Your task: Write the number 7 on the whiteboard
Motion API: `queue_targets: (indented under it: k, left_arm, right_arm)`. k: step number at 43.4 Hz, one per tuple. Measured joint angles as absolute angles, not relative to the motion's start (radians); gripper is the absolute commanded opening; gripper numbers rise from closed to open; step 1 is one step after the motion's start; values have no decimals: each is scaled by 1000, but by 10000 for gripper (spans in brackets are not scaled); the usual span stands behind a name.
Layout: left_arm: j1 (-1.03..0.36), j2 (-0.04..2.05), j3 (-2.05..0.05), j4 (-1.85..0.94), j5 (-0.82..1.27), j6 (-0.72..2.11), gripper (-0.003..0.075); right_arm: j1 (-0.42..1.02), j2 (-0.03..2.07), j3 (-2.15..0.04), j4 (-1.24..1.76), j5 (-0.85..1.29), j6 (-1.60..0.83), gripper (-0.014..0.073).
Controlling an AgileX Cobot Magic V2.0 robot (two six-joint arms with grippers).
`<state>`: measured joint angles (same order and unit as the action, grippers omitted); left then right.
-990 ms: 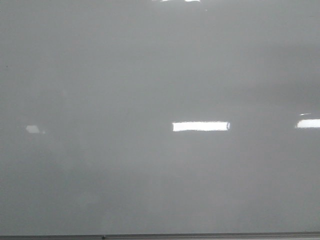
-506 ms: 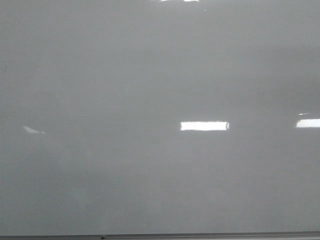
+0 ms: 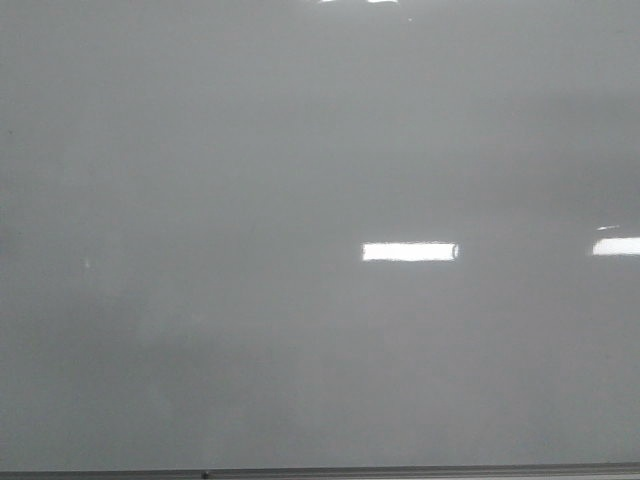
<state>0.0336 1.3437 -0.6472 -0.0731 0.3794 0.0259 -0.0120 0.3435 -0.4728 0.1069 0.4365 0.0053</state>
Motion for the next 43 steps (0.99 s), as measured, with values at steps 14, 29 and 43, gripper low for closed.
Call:
queue_targets:
  k: [14,29,43]
  left_arm:
    - [34,1443,-661,-72,153,26,471]
    - [36,1502,-663,-69,89,26,471]
    - [64,1525,-661,-65,81,30,447]
  right_arm:
    - [-12,343,-473,107,437,5,599]
    - [-12,343,-473,107,437,5,599]
    - [-12,343,-473,107,437,5,599]
